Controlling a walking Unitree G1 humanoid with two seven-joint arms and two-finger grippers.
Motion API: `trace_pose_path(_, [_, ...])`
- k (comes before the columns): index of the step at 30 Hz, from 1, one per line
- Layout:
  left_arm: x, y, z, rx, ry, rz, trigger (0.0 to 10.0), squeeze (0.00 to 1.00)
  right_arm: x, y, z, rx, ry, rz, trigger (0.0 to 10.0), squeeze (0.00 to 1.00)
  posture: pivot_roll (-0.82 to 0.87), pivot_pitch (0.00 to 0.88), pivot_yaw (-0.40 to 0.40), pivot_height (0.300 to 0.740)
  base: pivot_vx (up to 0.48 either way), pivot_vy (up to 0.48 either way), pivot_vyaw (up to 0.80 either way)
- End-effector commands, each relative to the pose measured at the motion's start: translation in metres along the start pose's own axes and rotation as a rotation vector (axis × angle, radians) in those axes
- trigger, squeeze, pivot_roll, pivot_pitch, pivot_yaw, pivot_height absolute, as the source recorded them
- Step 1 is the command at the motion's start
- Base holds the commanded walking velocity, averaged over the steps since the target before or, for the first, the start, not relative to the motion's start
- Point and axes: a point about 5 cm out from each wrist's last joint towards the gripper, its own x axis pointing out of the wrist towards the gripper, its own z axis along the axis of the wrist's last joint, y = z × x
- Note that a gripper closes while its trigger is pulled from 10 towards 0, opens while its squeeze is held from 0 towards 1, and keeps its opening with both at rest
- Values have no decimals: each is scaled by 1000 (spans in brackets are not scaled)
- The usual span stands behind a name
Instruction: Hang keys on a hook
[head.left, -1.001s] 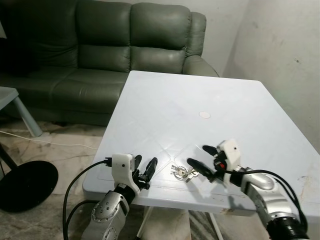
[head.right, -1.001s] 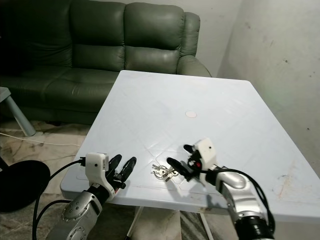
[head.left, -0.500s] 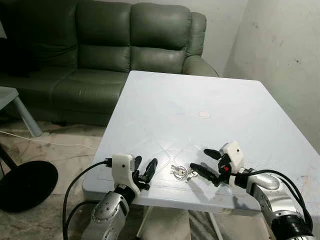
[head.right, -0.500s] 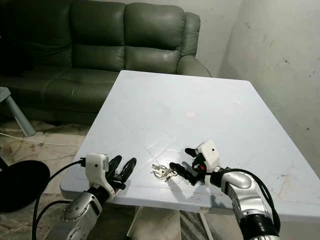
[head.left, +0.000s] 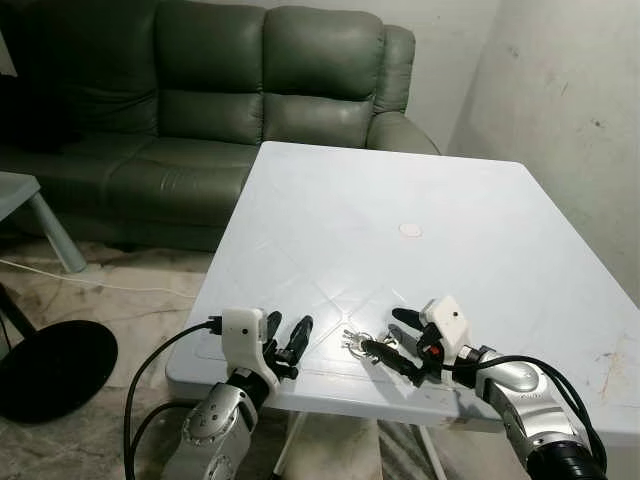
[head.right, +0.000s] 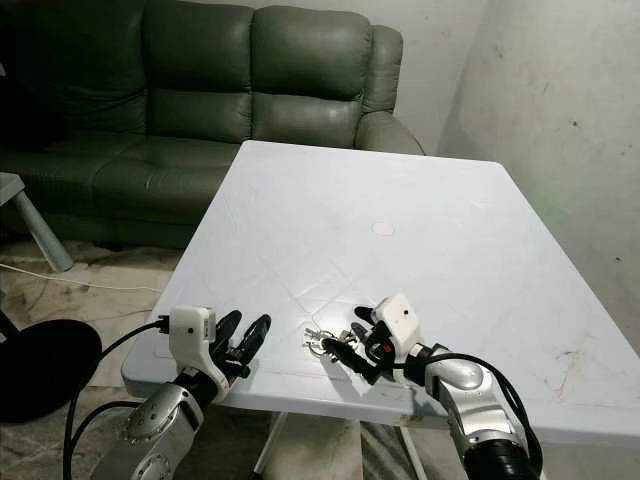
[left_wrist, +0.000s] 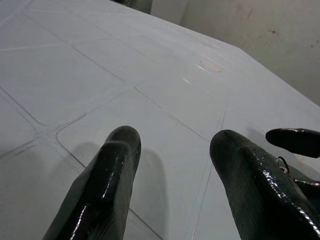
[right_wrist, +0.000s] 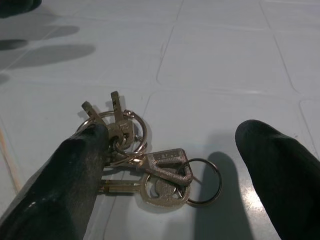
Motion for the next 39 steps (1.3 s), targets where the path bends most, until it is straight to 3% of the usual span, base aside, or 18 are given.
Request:
trace_pose_path(1, [3, -5, 6, -5, -20, -15, 10000, 0, -2, -1, -2, -14, 19, -4, 10000, 0, 57, 5, -66, 740, 0, 0, 0])
trace_pose_path(9, [4, -4, 7, -8, -25, -12, 10000, 0, -8, -4, -4, 27, 54, 62, 10000, 0, 60, 2, -67, 740, 0, 0, 0])
trace_pose_path(11, [4, -4, 8, -8, -26, -11, 10000, 0, -10, -4, -5, 15, 65, 75, 9490, 0, 61, 1, -67, 740, 0, 0, 0])
trace_pose_path(12, [3, -4, 8, -9, -26, -10, 10000, 0, -10, -4, -6, 19, 68, 79, 8392, 0, 62, 1, -67, 740, 0, 0, 0])
trace_pose_path(13, [3, -4, 8, -8, -27, -10, 10000, 0, -11, -4, -6, 20, 66, 86, 3059, 0, 62, 1, -67, 740, 0, 0, 0])
trace_pose_path(14, [3, -4, 8, -8, -27, -10, 10000, 0, -11, -4, -6, 20, 66, 86, 3059, 0, 62, 1, -67, 740, 0, 0, 0])
trace_pose_path(15, [4, -4, 8, -8, -28, -9, 10000, 0, -12, -4, -5, 22, 59, 88, 0, 0, 63, 1, -69, 740, 0, 0, 0])
trace_pose_path(39, [5, -5, 9, -17, -34, -5, 10000, 0, -14, -9, -1, 29, 22, 66, 0, 0, 59, 1, -70, 740, 0, 0, 0])
